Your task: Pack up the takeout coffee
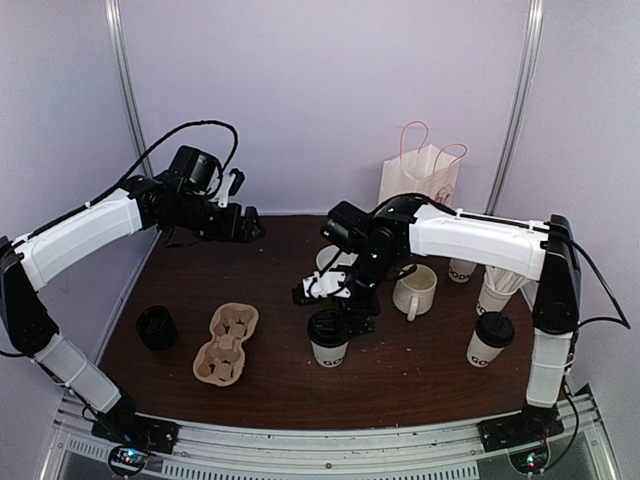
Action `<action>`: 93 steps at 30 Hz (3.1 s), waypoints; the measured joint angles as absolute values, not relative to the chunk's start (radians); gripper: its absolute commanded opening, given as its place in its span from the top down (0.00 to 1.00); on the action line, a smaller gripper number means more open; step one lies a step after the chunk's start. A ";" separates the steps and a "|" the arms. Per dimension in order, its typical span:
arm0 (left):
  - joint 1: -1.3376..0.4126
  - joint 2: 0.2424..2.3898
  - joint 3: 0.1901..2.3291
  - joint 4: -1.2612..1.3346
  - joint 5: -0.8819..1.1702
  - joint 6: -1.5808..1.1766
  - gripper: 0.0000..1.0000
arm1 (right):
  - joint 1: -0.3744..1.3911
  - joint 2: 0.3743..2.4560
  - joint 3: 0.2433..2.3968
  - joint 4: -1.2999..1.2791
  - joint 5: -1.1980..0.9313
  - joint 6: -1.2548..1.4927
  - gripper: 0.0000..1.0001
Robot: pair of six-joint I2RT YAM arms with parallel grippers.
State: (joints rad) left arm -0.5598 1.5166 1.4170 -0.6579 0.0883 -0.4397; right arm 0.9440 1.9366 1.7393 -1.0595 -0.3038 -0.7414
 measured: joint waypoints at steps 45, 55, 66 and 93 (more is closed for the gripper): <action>-0.536 1.618 1.419 -0.653 0.233 -0.456 0.11 | 0.812 1.779 1.674 -1.178 -0.292 -0.688 0.30; -0.511 1.699 1.517 -0.660 0.267 -0.435 0.11 | 0.657 1.514 1.422 -1.253 -0.289 -0.694 0.29; -0.506 1.727 1.546 -0.659 0.295 -0.434 0.02 | 0.441 1.475 1.326 -1.262 -0.274 -0.705 0.29; -0.506 1.726 1.517 -0.654 0.317 -0.436 0.02 | 0.280 1.516 1.263 -1.151 -0.229 -0.730 0.12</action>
State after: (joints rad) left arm -0.5056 1.7264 1.5169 -0.6540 0.3168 -0.4358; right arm 0.2802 1.5158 1.2629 -1.1515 -0.2295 -0.7296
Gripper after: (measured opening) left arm 0.975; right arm 0.853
